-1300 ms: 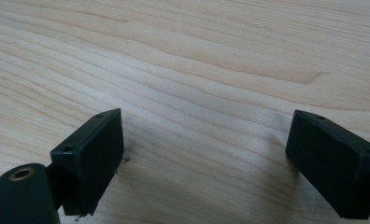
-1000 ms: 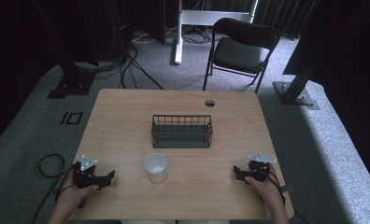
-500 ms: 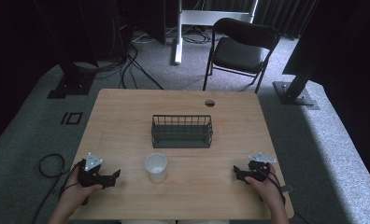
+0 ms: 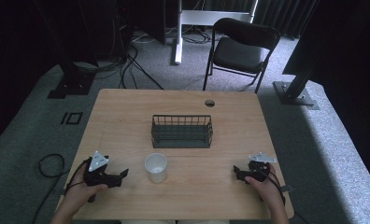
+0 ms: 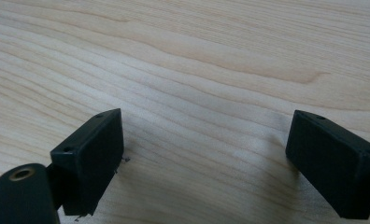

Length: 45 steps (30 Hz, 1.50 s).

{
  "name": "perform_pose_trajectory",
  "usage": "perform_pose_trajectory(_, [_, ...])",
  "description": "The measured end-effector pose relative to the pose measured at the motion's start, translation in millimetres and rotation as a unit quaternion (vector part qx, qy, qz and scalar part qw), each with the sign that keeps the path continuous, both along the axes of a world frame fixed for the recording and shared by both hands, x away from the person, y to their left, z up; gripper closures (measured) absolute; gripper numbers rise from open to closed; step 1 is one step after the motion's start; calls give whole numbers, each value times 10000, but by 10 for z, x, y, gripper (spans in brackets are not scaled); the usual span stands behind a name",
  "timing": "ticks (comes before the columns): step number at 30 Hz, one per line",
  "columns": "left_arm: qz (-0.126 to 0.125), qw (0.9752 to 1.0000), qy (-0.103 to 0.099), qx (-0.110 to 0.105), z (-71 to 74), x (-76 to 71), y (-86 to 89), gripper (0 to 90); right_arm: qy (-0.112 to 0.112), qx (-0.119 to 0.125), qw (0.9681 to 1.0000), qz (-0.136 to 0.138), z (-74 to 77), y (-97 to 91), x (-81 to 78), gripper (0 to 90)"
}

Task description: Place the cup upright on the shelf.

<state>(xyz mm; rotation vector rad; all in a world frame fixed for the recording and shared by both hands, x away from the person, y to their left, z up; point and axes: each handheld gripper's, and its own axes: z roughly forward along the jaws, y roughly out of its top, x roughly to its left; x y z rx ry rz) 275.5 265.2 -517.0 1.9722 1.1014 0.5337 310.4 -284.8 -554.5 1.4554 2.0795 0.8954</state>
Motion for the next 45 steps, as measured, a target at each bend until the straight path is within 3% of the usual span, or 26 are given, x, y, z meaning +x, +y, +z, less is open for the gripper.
perform_pose_trajectory(5, [-261, 9996, -74, 63, -3, -13, -74, 12, -1, -1, 10000, 0, 0, 0, 0, 110])
perform_pose_trajectory(16, [-782, 9966, -266, -69, 51, -22, -300, 12, -1, -1, 10000, -1, 0, 0, 0, 109])
perform_pose_trajectory(27, [-1374, 9898, -347, -152, 83, -77, -494, 13, -1, -1, 10000, 1, 0, 0, 0, 109])
perform_pose_trajectory(42, [-1778, 9826, -489, -229, 116, -63, -714, 13, 0, -1, 10000, 0, 0, 0, 0, 110])
perform_pose_trajectory(45, [-1803, 9820, -506, -226, 123, -49, -749, 15, -1, -2, 10000, 0, 0, 0, 0, 110])
